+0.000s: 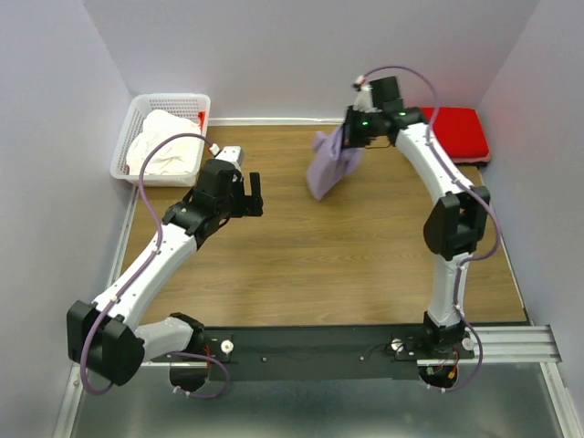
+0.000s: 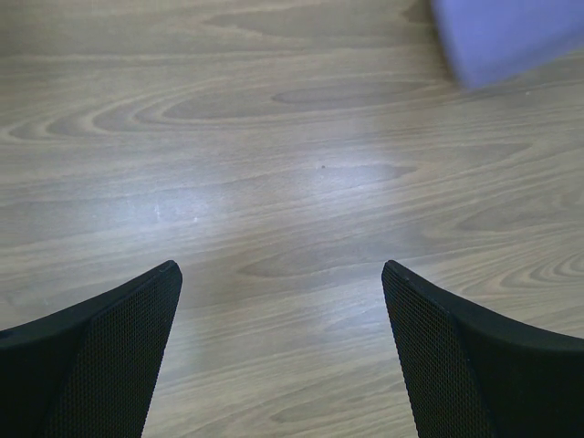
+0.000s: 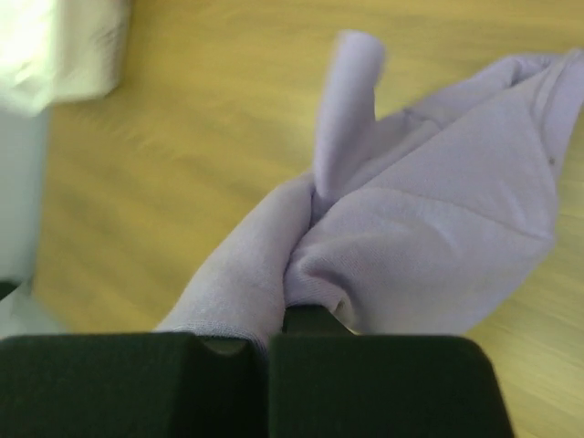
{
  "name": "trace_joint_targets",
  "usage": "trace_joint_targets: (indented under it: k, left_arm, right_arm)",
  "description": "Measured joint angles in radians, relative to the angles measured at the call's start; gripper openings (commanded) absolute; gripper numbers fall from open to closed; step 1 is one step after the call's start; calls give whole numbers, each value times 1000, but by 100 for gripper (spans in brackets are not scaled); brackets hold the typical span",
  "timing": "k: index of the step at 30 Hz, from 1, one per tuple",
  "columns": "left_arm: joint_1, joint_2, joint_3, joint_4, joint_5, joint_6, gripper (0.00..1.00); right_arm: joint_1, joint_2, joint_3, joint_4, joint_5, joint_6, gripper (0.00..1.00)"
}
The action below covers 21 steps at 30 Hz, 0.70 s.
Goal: Fold and stack the t-shirts
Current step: Fold the tshirt
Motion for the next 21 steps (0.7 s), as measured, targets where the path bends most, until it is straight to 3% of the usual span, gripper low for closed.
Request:
trace_joint_targets:
  k: [3, 7, 10, 15, 21]
  left_arm:
    - [2, -56, 14, -17, -3, 14, 98]
    - [6, -93, 47, -42, -2, 25, 98]
    - [6, -99, 48, -52, 13, 26, 98]
    - [6, -99, 20, -58, 73, 23, 98]
    - [6, -98, -42, -58, 172, 13, 96]
  right_arm:
    - [126, 62, 100, -31, -104, 46, 0]
    - [143, 107, 146, -23, -217, 154, 0]
    - [92, 93, -34, 48, -299, 237, 0]
    - [24, 79, -525, 141, -354, 309, 1]
    - [42, 14, -738, 142, -410, 302, 1]
